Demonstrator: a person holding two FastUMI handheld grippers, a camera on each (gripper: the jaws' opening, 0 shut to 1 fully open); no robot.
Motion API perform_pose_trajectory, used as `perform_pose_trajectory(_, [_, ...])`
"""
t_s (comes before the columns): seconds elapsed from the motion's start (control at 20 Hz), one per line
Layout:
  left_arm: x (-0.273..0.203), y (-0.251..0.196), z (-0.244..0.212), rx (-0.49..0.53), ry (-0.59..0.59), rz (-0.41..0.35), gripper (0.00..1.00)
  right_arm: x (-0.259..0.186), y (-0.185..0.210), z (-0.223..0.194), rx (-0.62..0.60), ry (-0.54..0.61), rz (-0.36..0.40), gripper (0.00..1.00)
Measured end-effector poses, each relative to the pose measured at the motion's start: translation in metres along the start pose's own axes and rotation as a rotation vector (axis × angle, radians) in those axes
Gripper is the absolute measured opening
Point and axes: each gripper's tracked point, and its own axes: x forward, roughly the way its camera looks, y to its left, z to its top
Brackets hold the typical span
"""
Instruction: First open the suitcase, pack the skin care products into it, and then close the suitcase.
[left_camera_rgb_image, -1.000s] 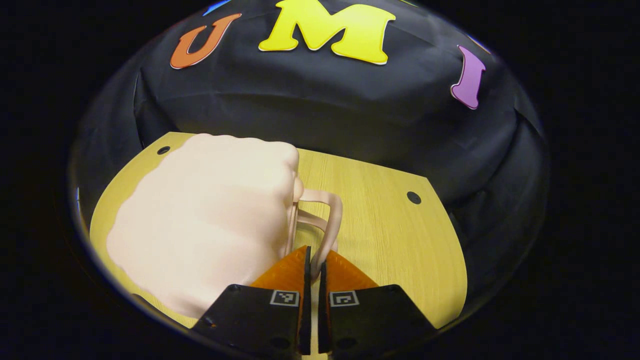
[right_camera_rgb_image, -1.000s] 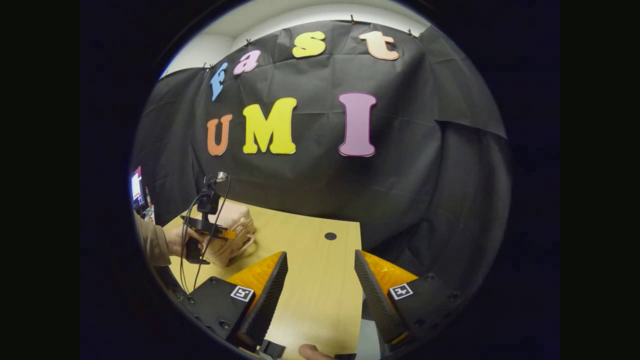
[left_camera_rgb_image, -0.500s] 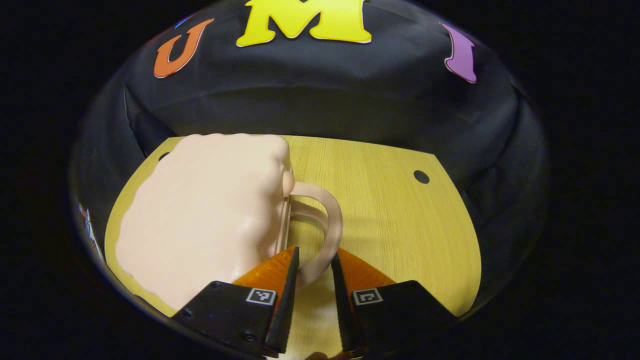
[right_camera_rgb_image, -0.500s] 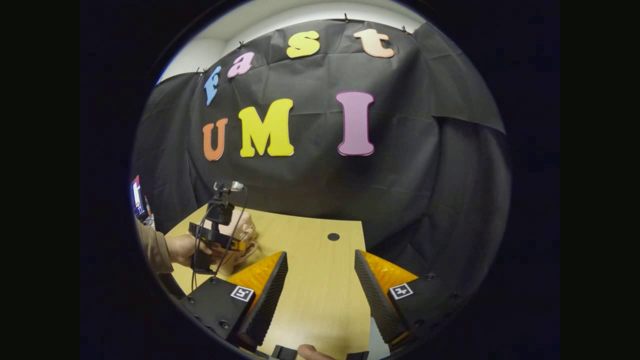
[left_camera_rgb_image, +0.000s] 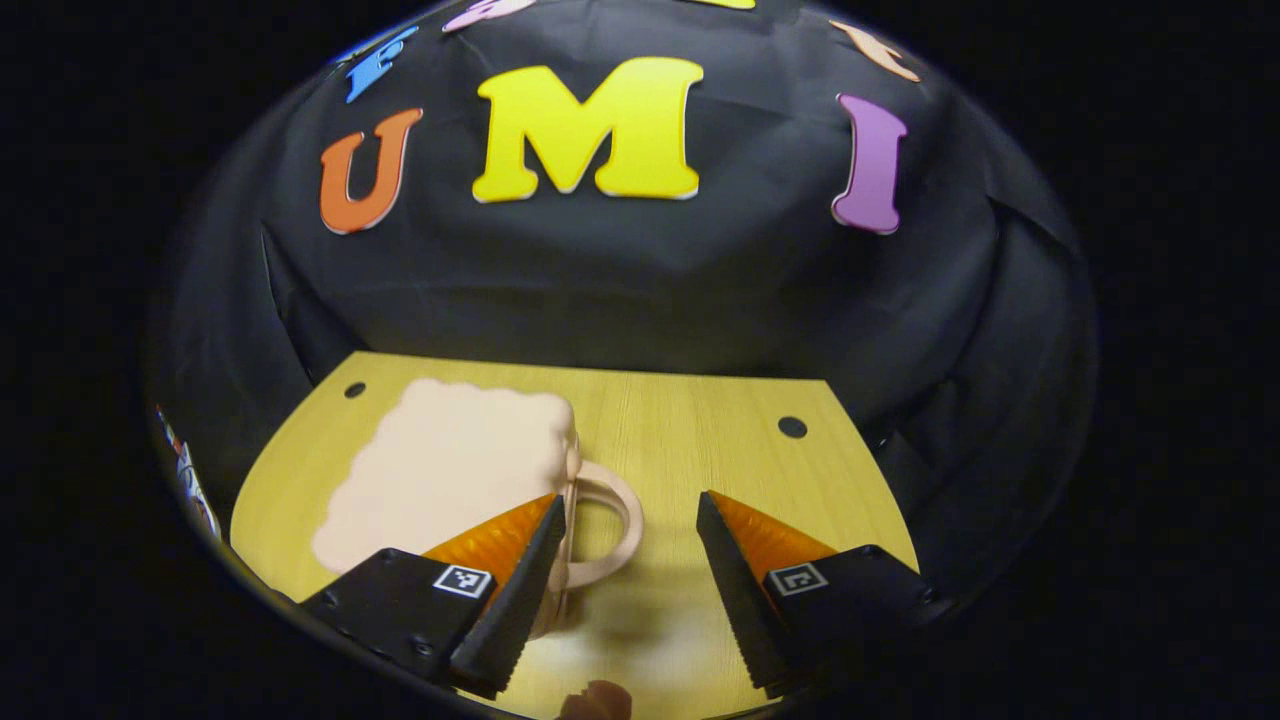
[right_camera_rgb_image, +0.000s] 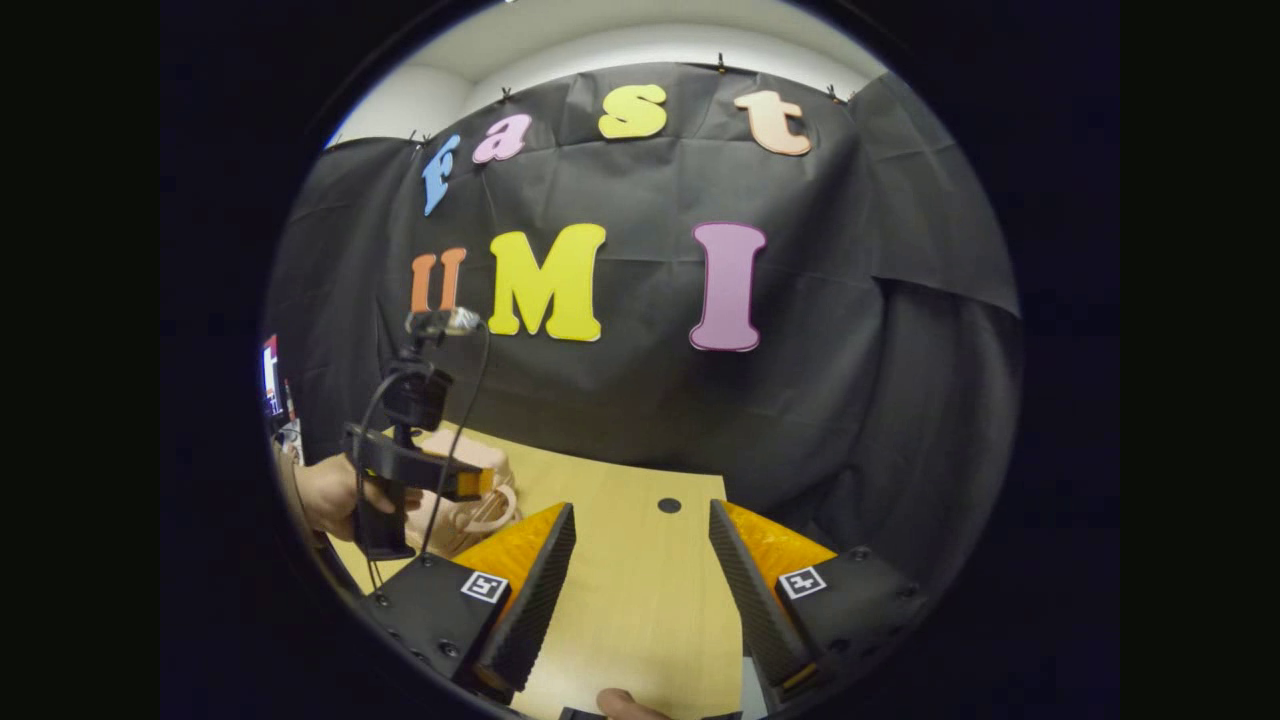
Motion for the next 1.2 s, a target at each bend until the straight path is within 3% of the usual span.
perform_pose_trajectory(0.05, [-0.016, 0.003, 0.015, 0.012, -0.050, 0.003, 0.92, 0.001, 0.005, 0.005, -0.004, -0.009, -0.004, 0.80])
perform_pose_trajectory(0.35, [-0.119, 0.041, 0.079, 0.019, -0.246, 0.057, 1.00, 0.009, 0.044, 0.031, -0.025, -0.063, -0.022, 0.80])
perform_pose_trajectory(0.5, [-0.155, 0.083, 0.080, -0.004, -0.319, 0.127, 0.97, 0.008, 0.066, 0.037, -0.037, -0.073, -0.029, 0.79])
perform_pose_trajectory(0.65, [-0.183, 0.097, 0.087, -0.012, -0.395, 0.132, 0.96, 0.008, 0.092, 0.044, -0.035, -0.096, -0.021, 0.79])
perform_pose_trajectory(0.85, [-0.195, 0.102, 0.082, -0.032, -0.416, 0.132, 0.96, 0.007, 0.121, 0.061, -0.004, -0.143, -0.025, 0.80])
perform_pose_trajectory(1.2, [-0.197, 0.089, 0.084, 0.043, -0.453, 0.041, 0.96, 0.001, 0.138, 0.064, -0.001, -0.177, -0.075, 0.79])
